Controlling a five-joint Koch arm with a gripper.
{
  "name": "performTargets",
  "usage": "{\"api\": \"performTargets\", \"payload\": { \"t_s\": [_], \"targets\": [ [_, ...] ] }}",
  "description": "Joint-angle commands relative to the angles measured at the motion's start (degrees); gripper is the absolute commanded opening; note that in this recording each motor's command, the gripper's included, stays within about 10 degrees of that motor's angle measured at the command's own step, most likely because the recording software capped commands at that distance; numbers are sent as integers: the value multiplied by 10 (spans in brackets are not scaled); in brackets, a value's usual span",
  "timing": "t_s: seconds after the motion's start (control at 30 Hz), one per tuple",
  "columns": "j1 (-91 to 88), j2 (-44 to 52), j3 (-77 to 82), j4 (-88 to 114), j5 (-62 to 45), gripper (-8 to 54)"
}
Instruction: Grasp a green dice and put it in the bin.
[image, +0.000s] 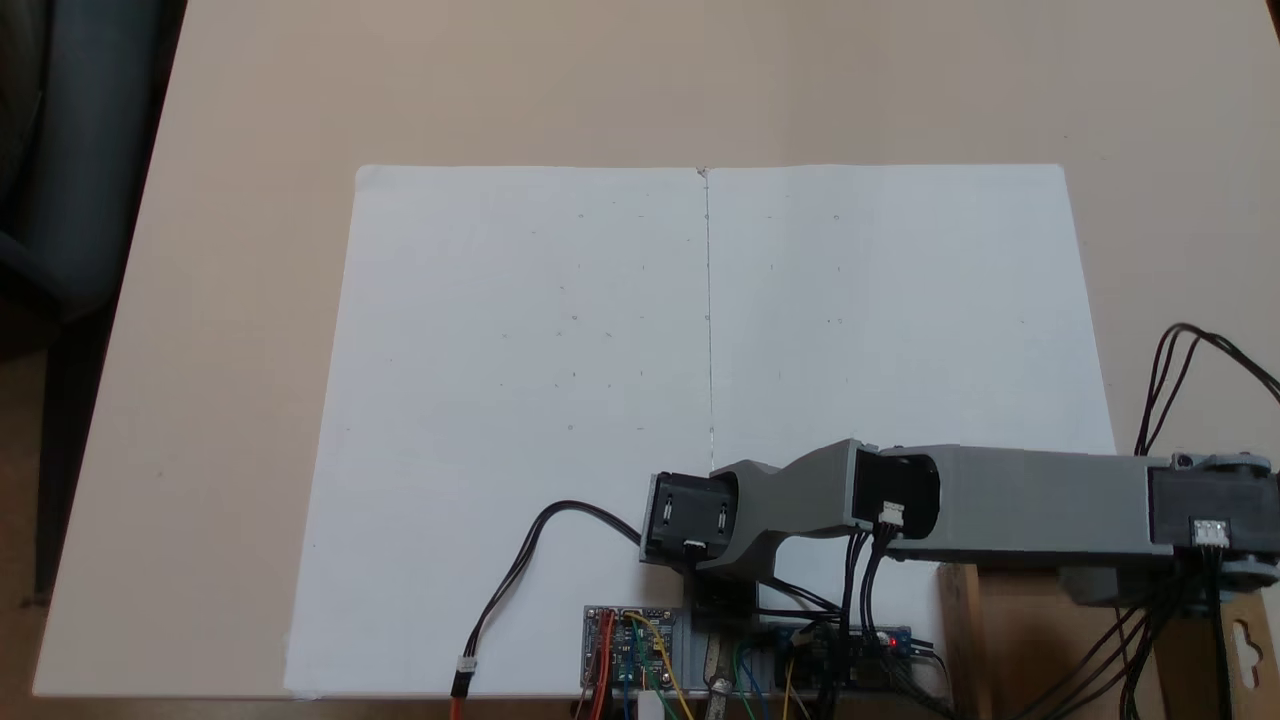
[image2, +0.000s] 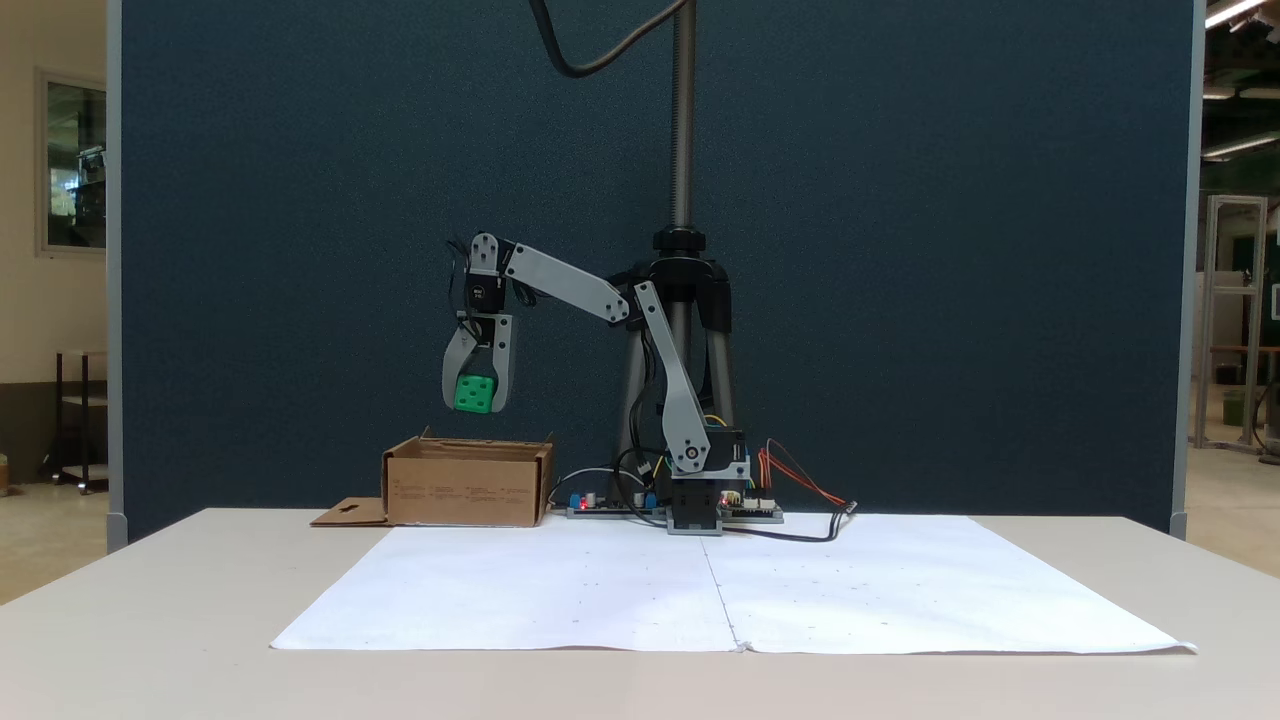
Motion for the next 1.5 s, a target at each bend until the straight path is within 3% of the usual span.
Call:
{"api": "performTargets", "payload": {
  "t_s": [0.0,0.33,0.57,0.67,0.8,1.17,1.47],
  "targets": [
    [20,15,-5,58,-59,118],
    [56,26,154,-91,-75,118],
    [66,26,174,-162,-75,118],
    [70,26,174,-162,-74,323],
    [76,26,174,-165,-74,451],
    [77,27,174,-196,-72,426],
    [-62,120,174,-189,18,426]
  ]
}}
